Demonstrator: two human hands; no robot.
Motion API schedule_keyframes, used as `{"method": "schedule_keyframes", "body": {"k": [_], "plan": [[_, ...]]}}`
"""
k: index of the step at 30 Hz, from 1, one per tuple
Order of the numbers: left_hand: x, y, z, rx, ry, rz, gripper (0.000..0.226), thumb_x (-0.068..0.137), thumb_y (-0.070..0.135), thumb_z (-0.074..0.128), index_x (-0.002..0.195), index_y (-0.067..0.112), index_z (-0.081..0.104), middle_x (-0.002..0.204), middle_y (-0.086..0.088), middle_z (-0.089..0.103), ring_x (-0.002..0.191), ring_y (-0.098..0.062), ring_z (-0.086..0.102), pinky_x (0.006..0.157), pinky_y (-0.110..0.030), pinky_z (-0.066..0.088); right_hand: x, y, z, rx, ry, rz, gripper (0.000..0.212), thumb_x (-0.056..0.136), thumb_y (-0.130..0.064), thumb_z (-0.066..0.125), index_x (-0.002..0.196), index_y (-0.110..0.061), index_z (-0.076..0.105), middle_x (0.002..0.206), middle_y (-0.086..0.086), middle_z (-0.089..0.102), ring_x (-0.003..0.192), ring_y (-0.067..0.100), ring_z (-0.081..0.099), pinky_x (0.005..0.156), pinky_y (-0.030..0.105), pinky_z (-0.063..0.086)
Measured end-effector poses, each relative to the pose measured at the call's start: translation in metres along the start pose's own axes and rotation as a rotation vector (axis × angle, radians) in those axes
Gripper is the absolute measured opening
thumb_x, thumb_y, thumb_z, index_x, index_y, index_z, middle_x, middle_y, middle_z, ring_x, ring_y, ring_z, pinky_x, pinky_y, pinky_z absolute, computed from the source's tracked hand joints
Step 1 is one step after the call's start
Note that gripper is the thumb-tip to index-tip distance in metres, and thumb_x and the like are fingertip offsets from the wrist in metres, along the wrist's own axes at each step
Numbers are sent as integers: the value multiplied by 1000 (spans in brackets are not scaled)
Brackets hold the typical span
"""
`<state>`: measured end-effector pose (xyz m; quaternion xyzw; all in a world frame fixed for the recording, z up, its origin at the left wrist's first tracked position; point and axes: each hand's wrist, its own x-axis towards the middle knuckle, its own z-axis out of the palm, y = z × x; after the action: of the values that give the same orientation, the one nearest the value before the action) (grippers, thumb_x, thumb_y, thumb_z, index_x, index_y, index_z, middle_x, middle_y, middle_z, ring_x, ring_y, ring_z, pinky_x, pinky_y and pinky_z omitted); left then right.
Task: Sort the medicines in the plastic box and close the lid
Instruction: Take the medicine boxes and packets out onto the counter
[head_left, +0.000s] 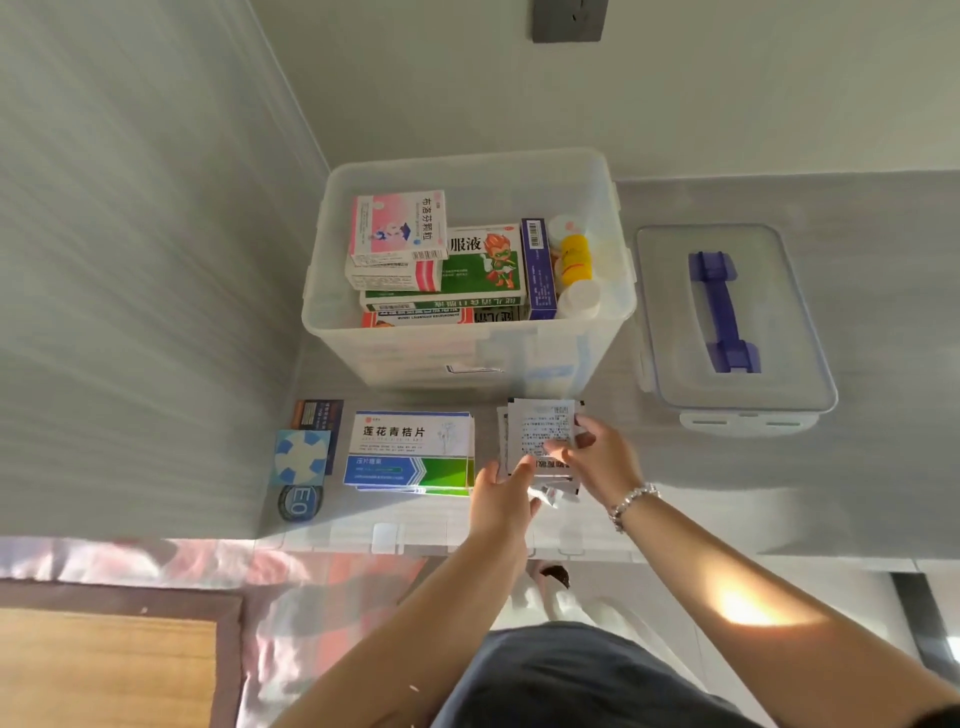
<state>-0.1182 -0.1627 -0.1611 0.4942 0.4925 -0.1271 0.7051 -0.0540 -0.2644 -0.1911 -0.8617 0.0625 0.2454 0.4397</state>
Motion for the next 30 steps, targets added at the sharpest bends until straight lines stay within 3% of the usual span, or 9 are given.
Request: {"method": "schedule_keyframes", "body": {"k": [3, 6, 10, 13, 16, 18, 23, 26, 30], "plan": [[-6, 3, -2, 196, 8, 53, 67, 88, 38, 57, 145, 19, 27, 149, -3, 33, 124, -23, 45, 102, -33, 39, -5, 4, -3, -14, 59, -38, 46, 74, -33, 73, 109, -5, 63, 98, 14, 70, 88, 30, 66, 66, 34, 52], [-12, 8, -3, 352, -3, 163, 59, 91, 41, 52, 143, 20, 33, 148, -2, 37, 134, -23, 37, 104, -33, 32, -9, 8, -12, -21, 82, -29, 52, 76, -35, 72, 121, -12, 58, 114, 7, 62, 97, 18, 59, 77, 24, 43], [-23, 19, -6, 410, -19, 308, 41, 93, 33, 48, 131, 17, 50, 134, 0, 53, 121, -16, 48, 100, -29, 37, -25, -2, -27, 96, 67, -92, 35, 79, -32, 69, 110, -17, 63, 98, -7, 64, 88, 10, 60, 64, 8, 42], [-34, 35, -9, 404, -26, 466, 25, 94, 25, 47, 117, 22, 57, 120, 4, 59, 107, -3, 53, 90, -21, 39, -41, -25, -39, 225, 24, -184, 16, 80, -29, 68, 96, -32, 65, 83, -12, 68, 79, 5, 63, 66, 10, 50], [-47, 62, -12, 361, -47, 640, 13, 93, 26, 49, 90, 37, 56, 99, 16, 62, 87, 17, 54, 71, -4, 38, -48, -57, -49, 304, 12, -301, 21, 79, -19, 69, 90, -36, 66, 75, -7, 69, 69, 4, 63, 66, 18, 52], [-53, 84, -14, 314, -60, 733, 9, 93, 29, 51, 91, 35, 57, 95, 13, 64, 84, 16, 56, 66, 1, 38, -49, -80, -54, 347, -8, -375, 23, 78, -16, 68, 91, -35, 66, 72, -7, 69, 68, 5, 61, 66, 17, 51], [-50, 136, -25, 326, -55, 919, 16, 94, 26, 47, 103, 23, 61, 97, 7, 66, 88, 2, 60, 72, -2, 40, -39, -131, -58, 345, -25, -509, 26, 72, -38, 66, 98, -35, 64, 83, -3, 69, 77, 15, 65, 71, 26, 56], [-42, 165, -33, 286, -51, 904, 13, 94, 25, 47, 98, 27, 60, 93, 11, 66, 86, -6, 63, 75, -15, 49, -23, -154, -53, 327, -8, -530, 24, 79, -26, 66, 103, -31, 64, 86, -5, 70, 79, 12, 66, 71, 23, 56], [-21, 194, -43, 346, -29, 784, 8, 94, 31, 46, 94, 33, 54, 102, 8, 64, 93, -5, 62, 71, -17, 48, 0, -176, -45, 244, -4, -524, 22, 81, -25, 66, 102, -31, 62, 85, -8, 69, 76, 2, 65, 69, 14, 51]]}}
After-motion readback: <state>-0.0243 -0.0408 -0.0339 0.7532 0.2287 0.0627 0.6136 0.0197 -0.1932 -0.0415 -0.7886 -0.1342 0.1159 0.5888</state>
